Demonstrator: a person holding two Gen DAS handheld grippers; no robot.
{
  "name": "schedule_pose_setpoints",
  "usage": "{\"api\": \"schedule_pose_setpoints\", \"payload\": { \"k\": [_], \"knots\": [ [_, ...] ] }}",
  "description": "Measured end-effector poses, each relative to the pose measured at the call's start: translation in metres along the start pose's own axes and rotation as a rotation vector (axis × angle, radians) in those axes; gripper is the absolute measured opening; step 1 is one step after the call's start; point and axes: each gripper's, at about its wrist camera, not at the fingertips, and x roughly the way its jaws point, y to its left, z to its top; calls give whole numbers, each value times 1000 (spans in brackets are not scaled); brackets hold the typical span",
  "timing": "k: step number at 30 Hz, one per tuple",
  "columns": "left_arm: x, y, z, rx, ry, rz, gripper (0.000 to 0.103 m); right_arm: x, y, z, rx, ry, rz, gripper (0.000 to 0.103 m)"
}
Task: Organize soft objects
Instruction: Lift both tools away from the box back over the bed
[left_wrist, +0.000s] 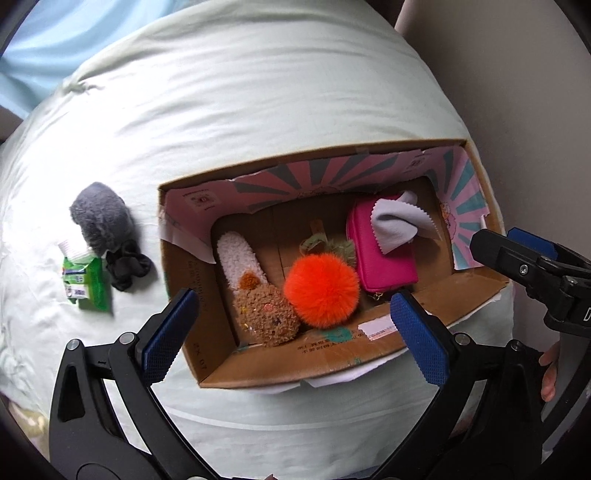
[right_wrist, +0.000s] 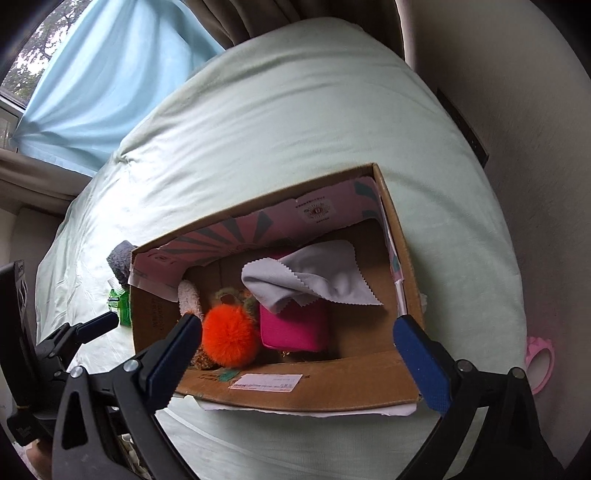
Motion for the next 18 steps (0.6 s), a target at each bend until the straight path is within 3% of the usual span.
{"api": "schedule_pose_setpoints", "payload": {
  "k": [10,18],
  "knots": [
    [-66,14,-4,-22,-103,-30,103,-60,42,-2,-75,-83,-6,103],
    [-146,53,-23,-72,-246,-20,103,-126,109,-16,-204,-198,-20,103]
  ]
}}
